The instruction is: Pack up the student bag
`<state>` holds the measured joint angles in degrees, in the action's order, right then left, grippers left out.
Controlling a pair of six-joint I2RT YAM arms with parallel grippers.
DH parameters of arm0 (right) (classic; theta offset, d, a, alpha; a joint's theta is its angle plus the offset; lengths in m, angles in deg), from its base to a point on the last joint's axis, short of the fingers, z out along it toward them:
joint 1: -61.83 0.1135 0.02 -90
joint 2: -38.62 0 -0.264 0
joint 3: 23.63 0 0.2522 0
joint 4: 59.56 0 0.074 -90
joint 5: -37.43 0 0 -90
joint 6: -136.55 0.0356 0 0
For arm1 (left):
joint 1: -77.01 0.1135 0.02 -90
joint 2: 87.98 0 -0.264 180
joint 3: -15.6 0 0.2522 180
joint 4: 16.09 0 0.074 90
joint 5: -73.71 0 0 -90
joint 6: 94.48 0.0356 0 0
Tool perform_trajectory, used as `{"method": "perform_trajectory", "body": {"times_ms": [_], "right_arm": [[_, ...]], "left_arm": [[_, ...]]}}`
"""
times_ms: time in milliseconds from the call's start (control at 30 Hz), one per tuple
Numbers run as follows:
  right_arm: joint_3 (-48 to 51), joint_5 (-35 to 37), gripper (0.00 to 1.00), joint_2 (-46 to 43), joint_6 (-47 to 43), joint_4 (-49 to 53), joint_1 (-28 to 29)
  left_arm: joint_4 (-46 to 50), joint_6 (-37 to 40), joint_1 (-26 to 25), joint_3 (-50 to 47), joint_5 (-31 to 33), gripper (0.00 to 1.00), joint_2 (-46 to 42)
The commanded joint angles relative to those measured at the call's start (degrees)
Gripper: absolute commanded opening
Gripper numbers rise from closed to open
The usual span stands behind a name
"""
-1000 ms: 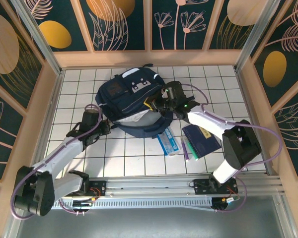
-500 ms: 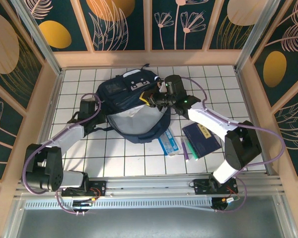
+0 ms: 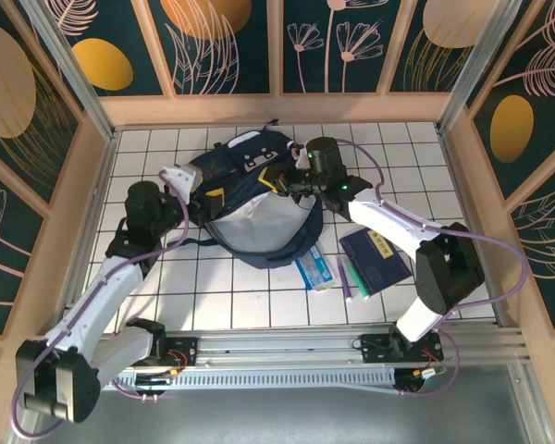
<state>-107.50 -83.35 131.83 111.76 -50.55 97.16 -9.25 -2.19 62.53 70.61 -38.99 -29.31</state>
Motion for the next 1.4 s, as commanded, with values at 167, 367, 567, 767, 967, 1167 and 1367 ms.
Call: {"method": "perform_trajectory", "body": {"times_ms": [167,367,567,767,967,1167,1367], "right_arm": [[4.1,-5.8,0.07,-0.9,-3.4,-16.4,-1.9],[6.6,-12.3,0.15,0.8,-1.0,-27.5,-1.9],[6.6,-13.1,0.17,1.5,-1.5,-28.3,-1.7],[6.1,-13.6,0.16,1.3,-2.6,-27.2,-1.6],[4.8,-15.3,0.20,1.3,-4.6,-24.8,-1.4],[-0.6,5.4,0.46,-1.2,-7.3,7.5,-0.4],[-4.3,23.9,0.42,-3.0,-1.2,31.7,1.7]], "left_arm": [[11.8,17.2,-0.1,11.4,-6.2,0.67,11.6],[12.2,19.9,-0.1,13.1,-8.7,0.68,17.5],[11.0,19.7,-0.1,14.1,-13.3,0.69,20.7],[13.8,19.7,-0.1,17.7,-17.4,0.71,23.5],[13.9,20.4,-0.1,22.3,-12.8,0.00,27.8],[15.7,8.6,-0.1,31.2,-5.6,0.00,34.0],[12.3,-9.1,-0.2,29.9,-5.0,0.00,31.0]]}}
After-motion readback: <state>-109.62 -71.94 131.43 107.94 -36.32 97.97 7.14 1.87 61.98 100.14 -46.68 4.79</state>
